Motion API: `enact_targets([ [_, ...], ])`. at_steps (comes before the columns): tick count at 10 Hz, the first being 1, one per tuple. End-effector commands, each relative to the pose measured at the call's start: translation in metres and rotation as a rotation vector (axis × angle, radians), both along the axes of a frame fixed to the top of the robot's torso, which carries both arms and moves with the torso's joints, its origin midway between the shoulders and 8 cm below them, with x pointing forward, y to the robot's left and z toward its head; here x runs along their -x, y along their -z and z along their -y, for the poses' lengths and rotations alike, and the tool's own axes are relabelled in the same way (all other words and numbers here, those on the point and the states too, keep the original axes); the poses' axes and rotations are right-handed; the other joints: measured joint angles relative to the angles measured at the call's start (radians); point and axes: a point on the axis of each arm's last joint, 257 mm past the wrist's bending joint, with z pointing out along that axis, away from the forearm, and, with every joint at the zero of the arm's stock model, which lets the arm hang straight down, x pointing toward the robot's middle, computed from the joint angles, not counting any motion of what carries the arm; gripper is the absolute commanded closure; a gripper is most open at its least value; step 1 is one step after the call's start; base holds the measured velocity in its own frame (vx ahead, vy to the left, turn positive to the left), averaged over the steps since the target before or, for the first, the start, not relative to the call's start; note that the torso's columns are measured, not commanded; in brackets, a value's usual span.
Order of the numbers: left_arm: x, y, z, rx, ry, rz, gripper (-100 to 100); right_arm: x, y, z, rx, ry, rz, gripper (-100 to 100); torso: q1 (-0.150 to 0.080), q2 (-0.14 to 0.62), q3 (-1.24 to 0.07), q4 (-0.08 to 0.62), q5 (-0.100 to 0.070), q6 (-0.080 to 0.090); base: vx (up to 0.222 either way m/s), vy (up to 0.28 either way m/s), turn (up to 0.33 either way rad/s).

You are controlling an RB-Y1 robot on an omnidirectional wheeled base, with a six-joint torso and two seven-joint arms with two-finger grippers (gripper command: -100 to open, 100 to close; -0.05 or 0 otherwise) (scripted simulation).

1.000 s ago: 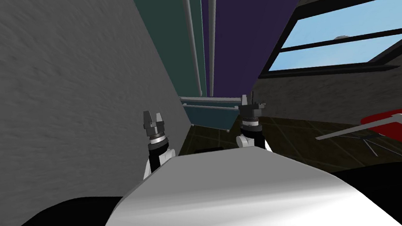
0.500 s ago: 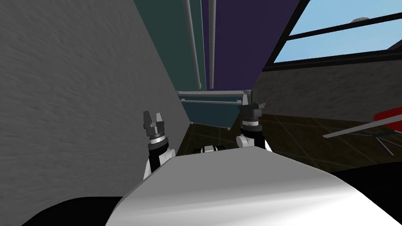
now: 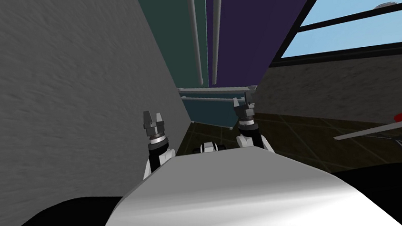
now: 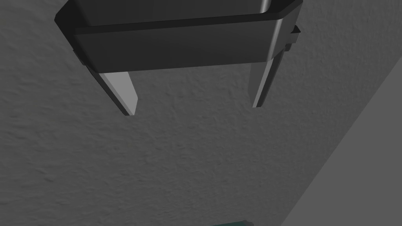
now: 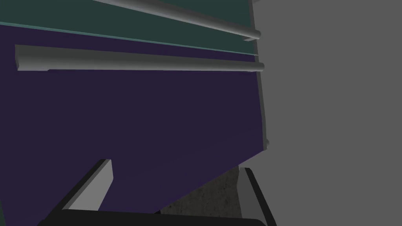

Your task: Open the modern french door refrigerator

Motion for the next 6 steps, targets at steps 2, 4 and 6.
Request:
enact_targets([
  [2, 0.0, 0.0, 0.0, 0.0, 0.0, 0.0, 0, -0.025, 0.026, -0.025, 0.147, 0.001, -0.09, -100, -0.002, 0.001, 0.0, 0.001, 0.0, 0.0, 0.038, 0.05, 0.045],
  [4, 0.0, 0.0, 0.0, 0.0, 0.0, 0.0, 0, -0.035, 0.039, -0.034, 0.211, 0.008, -0.133, -100, 0.0, 0.001, 0.0, 0.001, 0.0, 0.0, 0.044, 0.061, 0.065],
  [6, 0.0, 0.0, 0.0, 0.0, 0.0, 0.0, 0, -0.046, 0.054, -0.044, 0.28, 0.018, -0.176, -100, -0.002, 0.001, 0.0, 0.001, -0.001, 0.0, 0.039, 0.044, 0.059],
])
